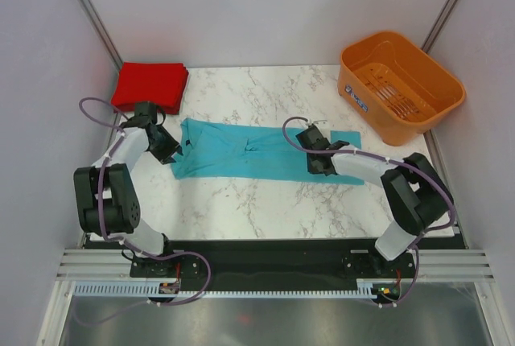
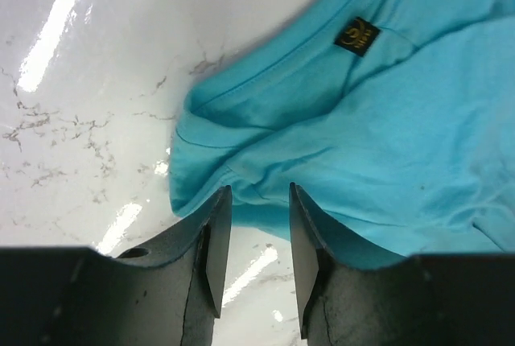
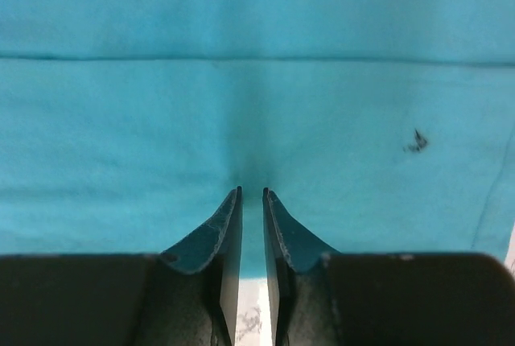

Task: Fold and stack the t-shirts
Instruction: Fold the tshirt

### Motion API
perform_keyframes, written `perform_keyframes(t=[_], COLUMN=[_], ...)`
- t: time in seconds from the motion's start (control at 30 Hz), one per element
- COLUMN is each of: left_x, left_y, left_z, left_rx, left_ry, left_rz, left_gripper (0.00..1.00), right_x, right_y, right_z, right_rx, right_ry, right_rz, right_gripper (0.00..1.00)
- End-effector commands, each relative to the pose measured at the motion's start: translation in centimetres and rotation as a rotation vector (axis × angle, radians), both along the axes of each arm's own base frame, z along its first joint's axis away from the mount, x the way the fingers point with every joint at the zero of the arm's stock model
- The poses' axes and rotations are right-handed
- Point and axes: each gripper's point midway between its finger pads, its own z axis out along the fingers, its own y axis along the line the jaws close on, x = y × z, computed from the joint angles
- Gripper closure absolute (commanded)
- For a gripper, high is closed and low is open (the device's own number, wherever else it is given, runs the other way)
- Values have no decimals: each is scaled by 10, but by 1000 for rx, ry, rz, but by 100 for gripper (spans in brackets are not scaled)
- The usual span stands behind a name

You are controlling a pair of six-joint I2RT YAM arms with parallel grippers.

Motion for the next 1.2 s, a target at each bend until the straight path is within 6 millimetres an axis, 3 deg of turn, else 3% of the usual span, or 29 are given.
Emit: perform_keyframes(t=[0.0, 0.07, 0.1, 0.2, 0.27, 0.3, 0.37, 0.43, 0.5, 0.53, 0.67, 0.9, 0.93, 0.97, 1.17], left_x=[11, 14, 16, 21, 28, 30, 40, 44, 55, 58, 80, 106, 115, 118, 150], left_y=[-15, -35, -56, -97, -107, -113, -113, -112, -116, -118, -129, -124, -125, -125, -140], left_z=[39, 50, 53, 58, 59, 49, 42, 19, 15, 1, -7, -32, -29, -41, -53], left_rx=[-27, -73, -93, -130, -130, -129, -120, -111, -116, -119, -87, -31, -27, -21, -65], left_ry=[-109, -138, -149, -152, -159, -136, -124, -62, -59, -28, -33, -9, -29, -9, -25], left_rz=[-45, -98, -163, -275, -282, -291, -276, -259, -255, -252, -273, -227, -225, -225, -235], left_gripper=[57, 57, 58, 62, 69, 72, 85, 92, 97, 98, 98, 98, 98, 98, 98], right_x=[-13, -23, -25, -27, -21, -20, -15, -13, -10, -10, -8, -9, -9, -10, -7], right_y=[-13, -16, -16, -15, -11, -11, -9, -7, -5, -5, -3, -10, -11, -13, -20], right_z=[14, 14, 21, 38, 56, 66, 87, 105, 125, 130, 156, 192, 196, 203, 230], right_rx=[36, 60, 85, 137, 157, 164, 172, 190, 217, 223, 245, 280, 287, 297, 298], right_ry=[-25, -20, -38, -75, -109, -127, -156, -191, -235, -244, -300, -394, -402, -421, -496], right_rz=[-109, -149, -161, -174, -158, -152, -130, -114, -100, -92, -65, -68, -71, -75, -89], right_gripper=[76, 75, 74, 73, 72, 71, 70, 69, 69, 69, 68, 68, 68, 68, 69])
